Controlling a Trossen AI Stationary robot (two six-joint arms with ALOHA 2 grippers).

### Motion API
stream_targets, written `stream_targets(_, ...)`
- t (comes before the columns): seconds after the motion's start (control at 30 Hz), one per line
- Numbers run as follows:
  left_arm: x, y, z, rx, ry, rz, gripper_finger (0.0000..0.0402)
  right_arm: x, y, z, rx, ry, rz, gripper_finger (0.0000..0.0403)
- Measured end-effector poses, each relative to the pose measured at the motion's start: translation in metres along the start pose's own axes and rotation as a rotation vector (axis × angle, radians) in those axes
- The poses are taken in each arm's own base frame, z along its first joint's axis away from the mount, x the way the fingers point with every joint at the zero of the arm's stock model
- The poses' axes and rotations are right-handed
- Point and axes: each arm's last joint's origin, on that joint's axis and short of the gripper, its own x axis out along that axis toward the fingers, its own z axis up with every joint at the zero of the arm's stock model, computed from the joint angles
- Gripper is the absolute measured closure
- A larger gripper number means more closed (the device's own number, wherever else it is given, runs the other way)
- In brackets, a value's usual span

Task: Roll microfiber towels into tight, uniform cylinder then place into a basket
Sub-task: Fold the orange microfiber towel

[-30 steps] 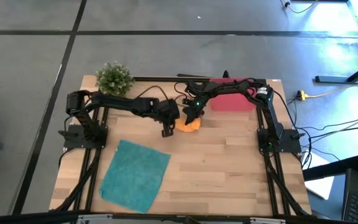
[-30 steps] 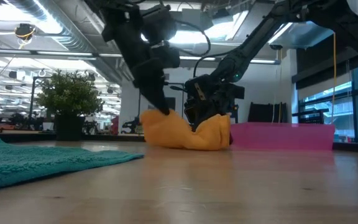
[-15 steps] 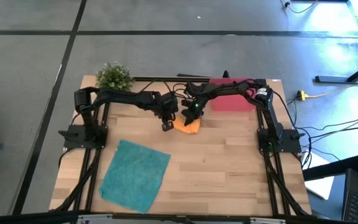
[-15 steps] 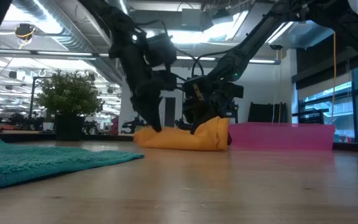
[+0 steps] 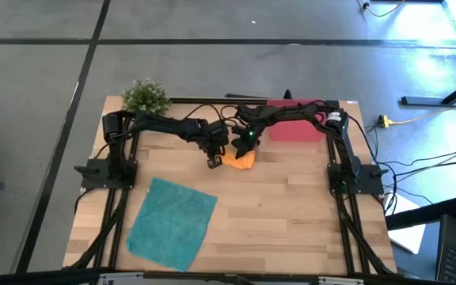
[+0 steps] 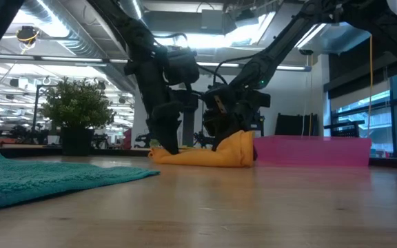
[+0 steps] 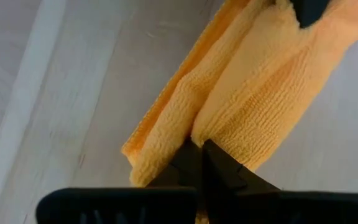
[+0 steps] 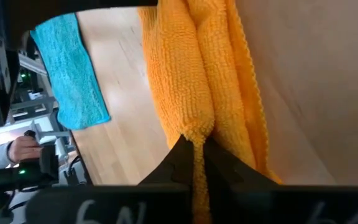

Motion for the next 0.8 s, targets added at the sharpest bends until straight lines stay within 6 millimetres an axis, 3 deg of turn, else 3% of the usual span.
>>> stream_targets(0.43,0.0,-0.002,0.0,0.0,-0.001,-0.051,0.0401,-0.044,0.032,-0.006,-0.056,-0.153,-0.166,0.0382)
stream_targets(0.8,0.0,-0.003,0.0,0.003,-0.006,-0.071,0.0401,-0.048,0.037,-0.007,-0.083,-0.183,-0.194,0.0376)
